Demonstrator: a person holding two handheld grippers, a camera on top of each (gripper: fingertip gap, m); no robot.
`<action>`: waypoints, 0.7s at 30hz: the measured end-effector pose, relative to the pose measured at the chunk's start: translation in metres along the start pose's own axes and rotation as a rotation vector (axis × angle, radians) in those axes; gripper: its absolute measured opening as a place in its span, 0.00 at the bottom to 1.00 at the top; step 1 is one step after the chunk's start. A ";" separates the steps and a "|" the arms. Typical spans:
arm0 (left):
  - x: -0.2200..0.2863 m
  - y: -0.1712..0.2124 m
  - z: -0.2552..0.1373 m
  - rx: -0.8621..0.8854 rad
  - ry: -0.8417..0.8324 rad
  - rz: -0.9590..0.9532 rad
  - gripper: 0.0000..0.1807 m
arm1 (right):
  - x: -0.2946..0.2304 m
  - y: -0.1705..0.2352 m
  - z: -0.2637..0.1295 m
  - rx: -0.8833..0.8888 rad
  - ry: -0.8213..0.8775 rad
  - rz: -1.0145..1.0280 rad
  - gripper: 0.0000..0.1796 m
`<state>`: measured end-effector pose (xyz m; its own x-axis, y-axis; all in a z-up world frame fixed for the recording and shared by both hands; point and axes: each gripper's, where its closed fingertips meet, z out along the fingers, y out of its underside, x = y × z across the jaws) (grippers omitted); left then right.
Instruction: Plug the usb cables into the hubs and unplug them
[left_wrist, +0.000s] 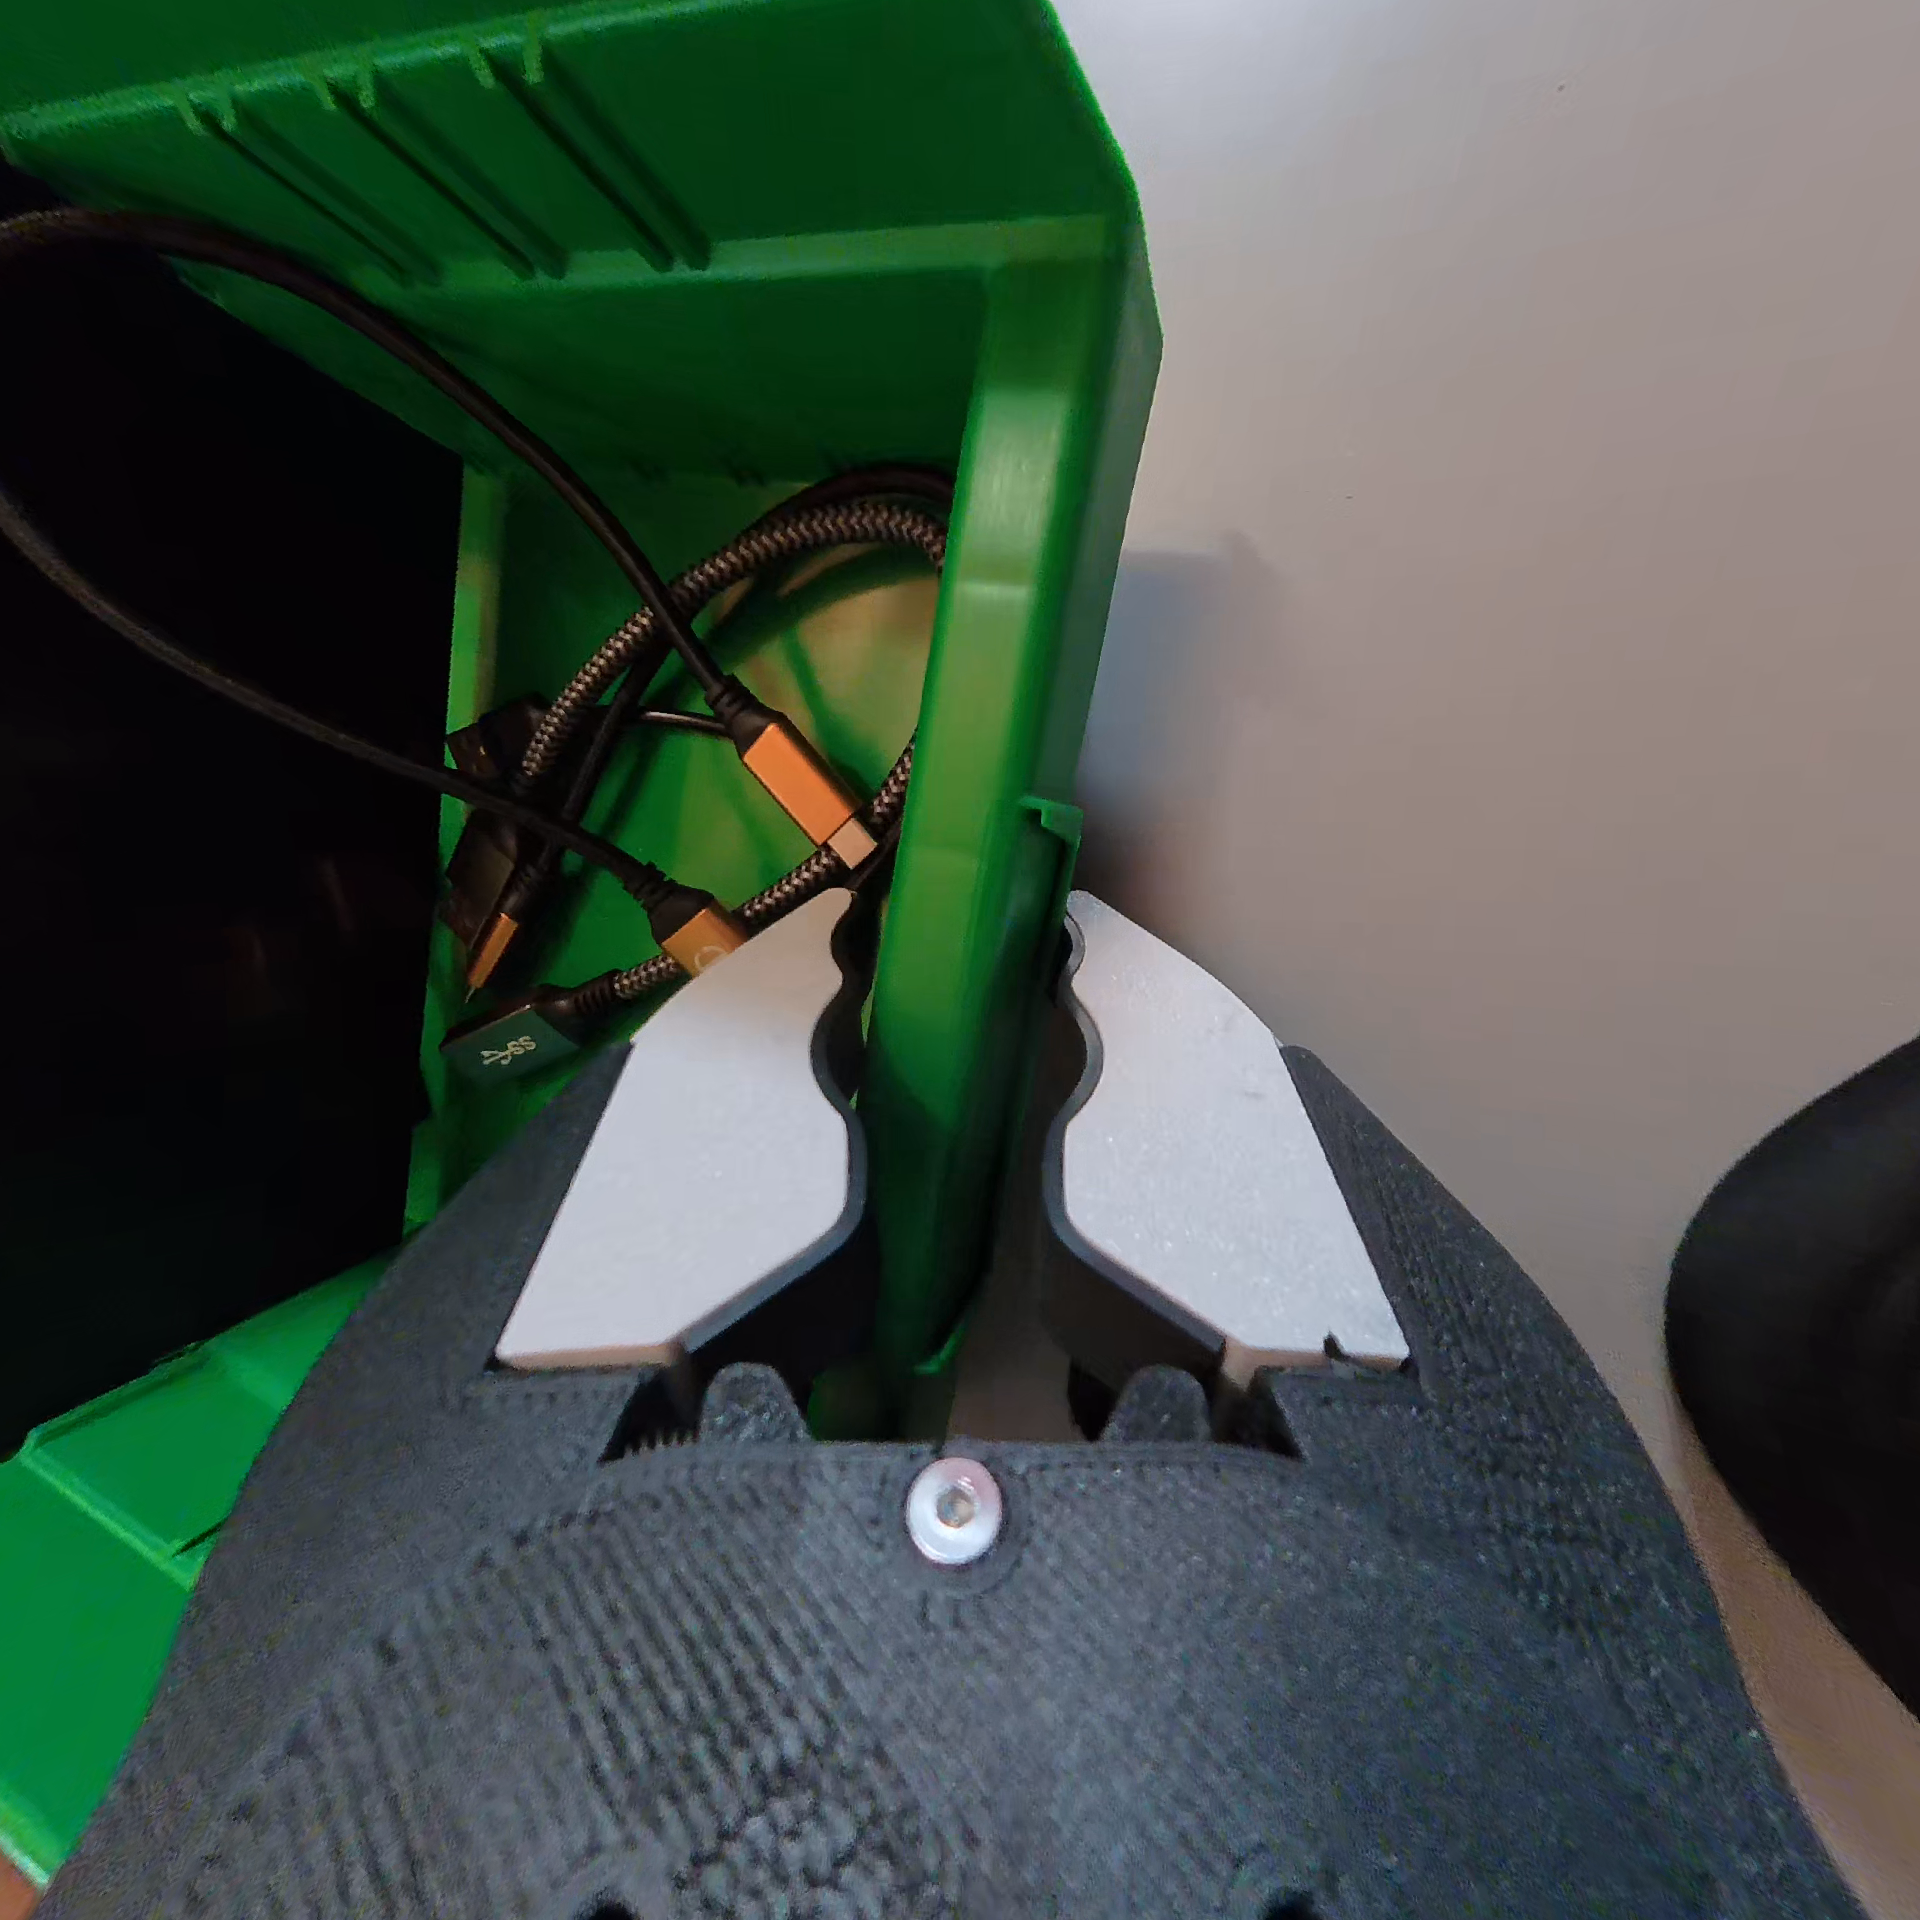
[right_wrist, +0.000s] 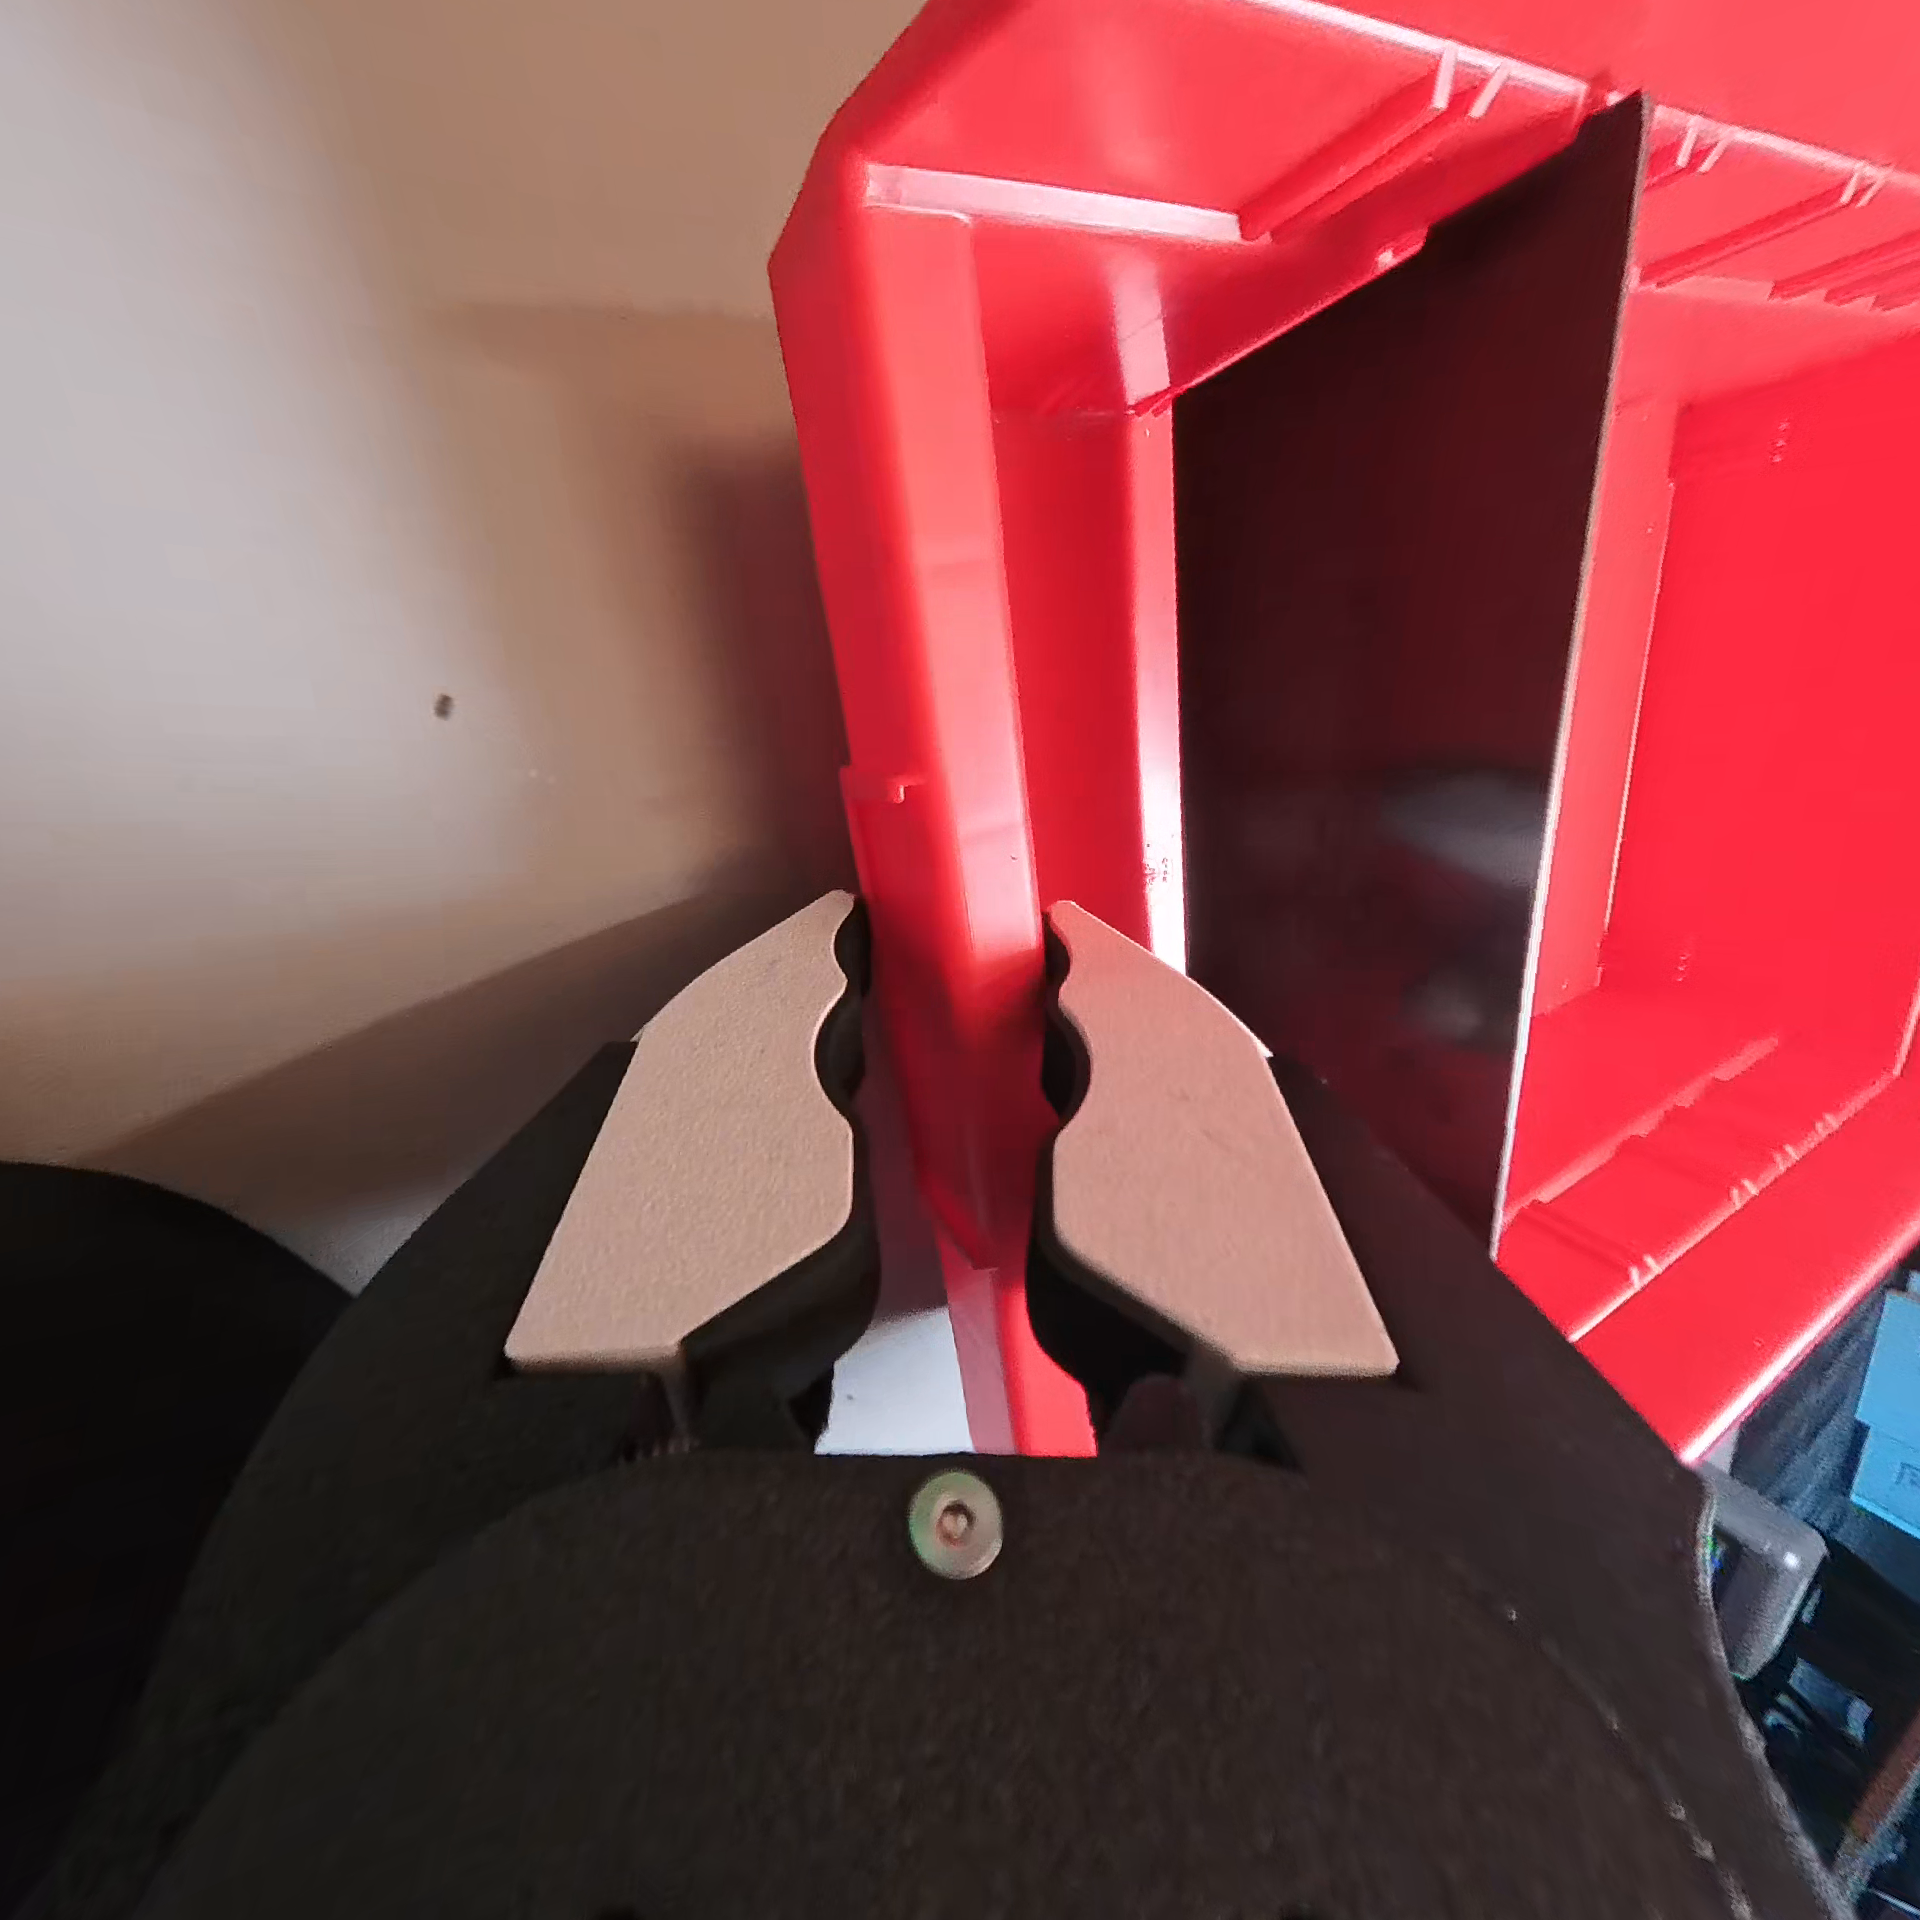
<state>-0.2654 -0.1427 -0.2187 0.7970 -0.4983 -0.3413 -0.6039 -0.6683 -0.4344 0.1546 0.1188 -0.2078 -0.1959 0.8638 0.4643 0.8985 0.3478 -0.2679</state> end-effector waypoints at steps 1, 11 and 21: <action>-0.002 0.000 0.001 0.000 0.000 -0.001 0.18 | 0.002 0.002 0.000 -0.003 0.001 0.006 0.17; -0.009 0.000 0.003 0.000 0.003 -0.006 0.18 | 0.006 0.007 0.001 -0.016 0.019 0.026 0.17; -0.012 -0.001 0.003 0.001 -0.002 0.002 0.19 | 0.004 -0.007 -0.008 0.103 0.029 0.117 0.23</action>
<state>-0.2742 -0.1344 -0.2172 0.7958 -0.4987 -0.3436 -0.6054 -0.6670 -0.4342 0.1503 0.1168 -0.1976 -0.0793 0.8903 0.4484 0.8692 0.2820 -0.4062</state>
